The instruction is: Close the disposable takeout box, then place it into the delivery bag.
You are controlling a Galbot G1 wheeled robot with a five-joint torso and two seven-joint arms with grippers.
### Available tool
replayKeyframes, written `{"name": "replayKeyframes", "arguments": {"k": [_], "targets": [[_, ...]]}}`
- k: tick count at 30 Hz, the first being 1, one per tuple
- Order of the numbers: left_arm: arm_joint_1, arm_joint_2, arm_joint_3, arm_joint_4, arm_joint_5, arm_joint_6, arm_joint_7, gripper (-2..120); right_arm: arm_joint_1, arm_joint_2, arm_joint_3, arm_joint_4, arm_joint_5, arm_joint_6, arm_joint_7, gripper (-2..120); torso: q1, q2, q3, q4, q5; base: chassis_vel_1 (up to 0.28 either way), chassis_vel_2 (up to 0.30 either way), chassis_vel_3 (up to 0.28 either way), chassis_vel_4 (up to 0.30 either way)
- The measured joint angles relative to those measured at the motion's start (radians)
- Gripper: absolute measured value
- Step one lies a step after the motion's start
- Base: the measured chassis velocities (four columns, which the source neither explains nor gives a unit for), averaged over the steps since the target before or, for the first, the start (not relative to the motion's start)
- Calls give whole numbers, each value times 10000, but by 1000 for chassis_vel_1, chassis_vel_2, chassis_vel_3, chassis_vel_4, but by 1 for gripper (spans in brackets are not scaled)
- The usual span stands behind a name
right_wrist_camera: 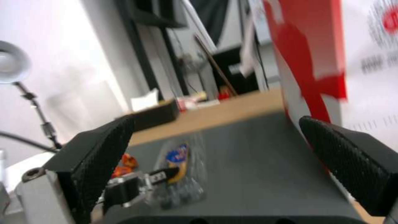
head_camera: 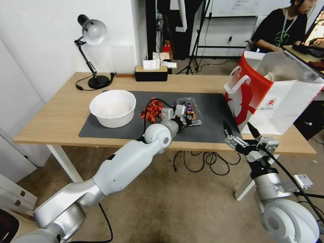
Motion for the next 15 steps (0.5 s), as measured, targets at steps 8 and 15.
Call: {"name": "replayKeyframes", "arguments": {"k": [8, 15], "targets": [[0, 23, 163, -12, 235, -16, 62, 0, 753, -454, -112, -20, 3208, -1487, 1590, 100, 0, 0, 2, 0, 1, 0, 0, 0, 0], [-39, 62, 342, 19, 463, -36, 84, 0, 1727, -983, -448, -601, 4330, -2011, 1860, 100, 0, 1, 2, 0, 0, 0, 0, 0, 0]]}}
